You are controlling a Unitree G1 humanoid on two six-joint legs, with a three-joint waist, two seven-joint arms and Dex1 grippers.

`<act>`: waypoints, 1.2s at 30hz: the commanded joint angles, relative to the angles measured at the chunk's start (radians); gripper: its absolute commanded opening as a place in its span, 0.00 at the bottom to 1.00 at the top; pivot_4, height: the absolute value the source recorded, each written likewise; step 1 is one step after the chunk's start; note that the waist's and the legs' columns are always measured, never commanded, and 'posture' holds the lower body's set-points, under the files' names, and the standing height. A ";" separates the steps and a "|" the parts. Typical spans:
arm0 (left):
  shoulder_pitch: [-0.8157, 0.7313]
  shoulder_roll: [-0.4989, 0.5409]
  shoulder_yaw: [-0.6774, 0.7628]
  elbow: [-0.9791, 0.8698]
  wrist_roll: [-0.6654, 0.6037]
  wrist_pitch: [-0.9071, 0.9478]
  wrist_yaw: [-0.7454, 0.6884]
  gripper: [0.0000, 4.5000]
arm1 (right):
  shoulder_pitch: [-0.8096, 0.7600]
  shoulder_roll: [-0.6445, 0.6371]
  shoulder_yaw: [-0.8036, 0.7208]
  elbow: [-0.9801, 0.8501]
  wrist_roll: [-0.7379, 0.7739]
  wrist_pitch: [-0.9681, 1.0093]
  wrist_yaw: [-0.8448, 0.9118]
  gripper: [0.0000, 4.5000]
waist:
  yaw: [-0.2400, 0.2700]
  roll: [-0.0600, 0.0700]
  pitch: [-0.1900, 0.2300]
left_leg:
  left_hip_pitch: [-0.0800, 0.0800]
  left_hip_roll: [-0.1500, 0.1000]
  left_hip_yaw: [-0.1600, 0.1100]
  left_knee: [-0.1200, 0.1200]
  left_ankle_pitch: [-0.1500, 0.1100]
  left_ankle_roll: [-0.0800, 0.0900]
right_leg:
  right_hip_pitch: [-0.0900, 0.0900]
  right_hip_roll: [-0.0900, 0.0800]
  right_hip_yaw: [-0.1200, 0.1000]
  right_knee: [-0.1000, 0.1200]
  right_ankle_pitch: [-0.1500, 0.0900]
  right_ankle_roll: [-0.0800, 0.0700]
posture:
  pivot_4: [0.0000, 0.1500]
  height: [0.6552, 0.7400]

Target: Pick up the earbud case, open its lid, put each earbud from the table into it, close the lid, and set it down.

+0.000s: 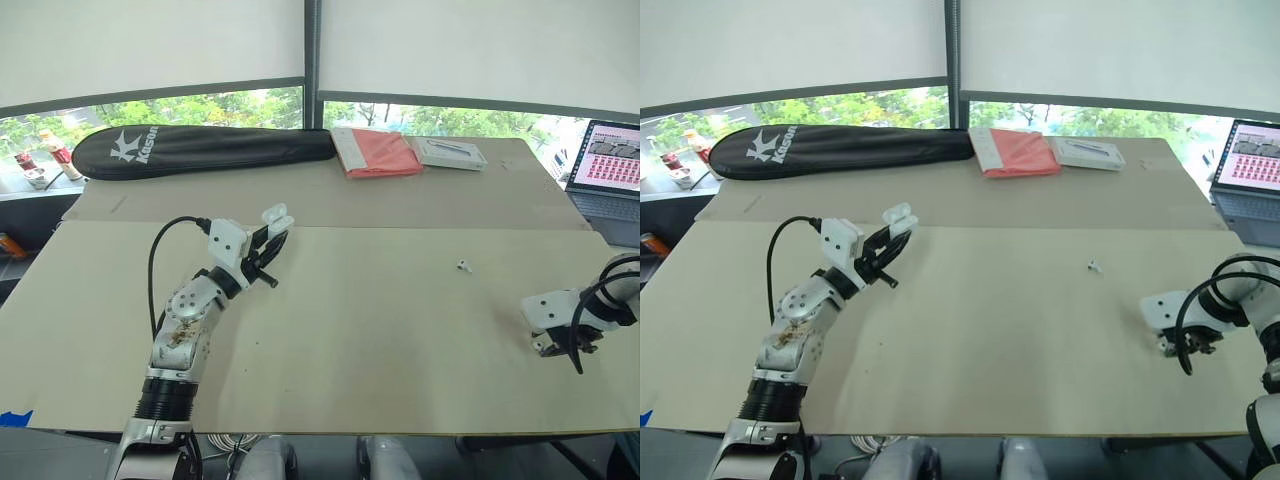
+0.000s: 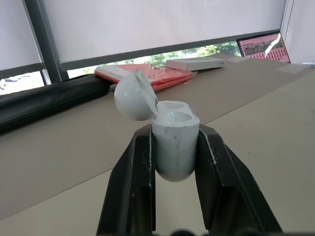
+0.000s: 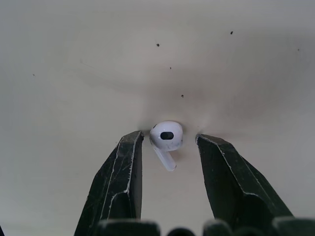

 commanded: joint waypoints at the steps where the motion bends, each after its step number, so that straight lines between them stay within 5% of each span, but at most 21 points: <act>1: 0.003 -0.001 0.006 -0.056 -0.003 -0.003 0.007 0.13 | -0.006 0.012 -0.014 -0.026 0.033 0.080 0.051 0.44 | 0.000 0.000 0.000 | 0.000 0.000 0.000 0.000 0.000 0.000 | 0.000 0.000 0.000 0.000 0.000 0.000 | 1.00 1.00; 8: 0.007 0.001 0.006 -0.055 -0.002 -0.003 0.008 0.13 | 0.006 0.016 -0.028 -0.073 0.052 0.196 0.063 0.44 | 0.000 0.000 0.000 | 0.000 0.000 0.000 0.000 0.000 0.000 | -0.001 0.000 0.000 0.000 0.000 0.000 | 1.00 1.00; 25: -0.007 0.004 0.004 -0.039 0.001 -0.005 0.000 0.13 | 0.014 -0.006 -0.020 -0.017 0.016 0.120 0.004 0.44 | -0.001 0.000 0.000 | -0.001 0.000 0.000 0.000 0.000 0.000 | -0.001 0.000 0.000 0.000 0.000 0.000 | 1.00 1.00; 29: -0.008 0.005 0.005 -0.037 0.001 -0.005 -0.001 0.13 | 0.014 -0.006 -0.019 -0.017 0.017 0.120 0.001 0.10 | 0.001 0.000 0.000 | -0.001 0.000 0.000 0.000 0.000 0.000 | -0.001 0.000 0.000 0.000 0.000 0.000 | 1.00 1.00; 36: -0.008 0.004 0.004 -0.039 0.003 -0.006 0.001 0.13 | 0.012 -0.002 -0.023 -0.018 0.024 0.127 0.002 0.08 | 0.001 0.000 0.000 | -0.001 0.000 0.000 0.000 0.000 0.000 | -0.001 0.000 0.000 0.000 0.000 0.000 | 1.00 1.00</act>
